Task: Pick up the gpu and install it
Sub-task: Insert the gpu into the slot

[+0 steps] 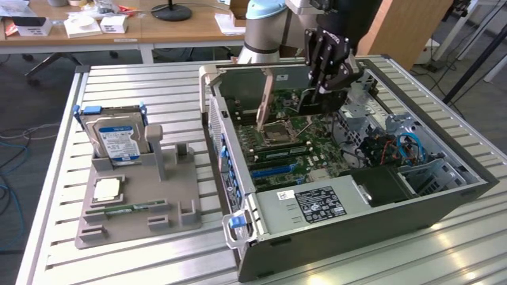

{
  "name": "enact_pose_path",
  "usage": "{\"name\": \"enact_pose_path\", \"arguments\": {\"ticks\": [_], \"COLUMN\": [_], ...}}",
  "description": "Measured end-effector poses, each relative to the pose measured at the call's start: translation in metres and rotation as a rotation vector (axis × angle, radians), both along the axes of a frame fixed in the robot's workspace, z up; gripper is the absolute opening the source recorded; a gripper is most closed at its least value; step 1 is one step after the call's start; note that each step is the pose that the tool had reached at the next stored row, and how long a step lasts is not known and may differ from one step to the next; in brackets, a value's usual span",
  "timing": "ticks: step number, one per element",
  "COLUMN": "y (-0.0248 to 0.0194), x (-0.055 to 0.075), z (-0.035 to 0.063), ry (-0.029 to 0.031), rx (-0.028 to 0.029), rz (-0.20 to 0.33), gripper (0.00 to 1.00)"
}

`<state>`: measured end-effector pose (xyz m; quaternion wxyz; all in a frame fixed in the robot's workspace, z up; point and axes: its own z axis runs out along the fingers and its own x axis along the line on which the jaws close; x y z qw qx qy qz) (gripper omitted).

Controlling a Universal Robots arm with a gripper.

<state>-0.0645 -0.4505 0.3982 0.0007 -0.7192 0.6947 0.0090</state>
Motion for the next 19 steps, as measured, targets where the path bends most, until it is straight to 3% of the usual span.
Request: {"name": "enact_pose_path", "arguments": {"ticks": [6,19], "y": [0.0002,0.0002], "x": [0.000,0.000], "z": [-0.0075,-0.0143], "ry": [-0.0001,-0.0001], "rx": [0.0000,0.0001], "rz": [0.000,0.000], "gripper": [0.26,0.26]}}
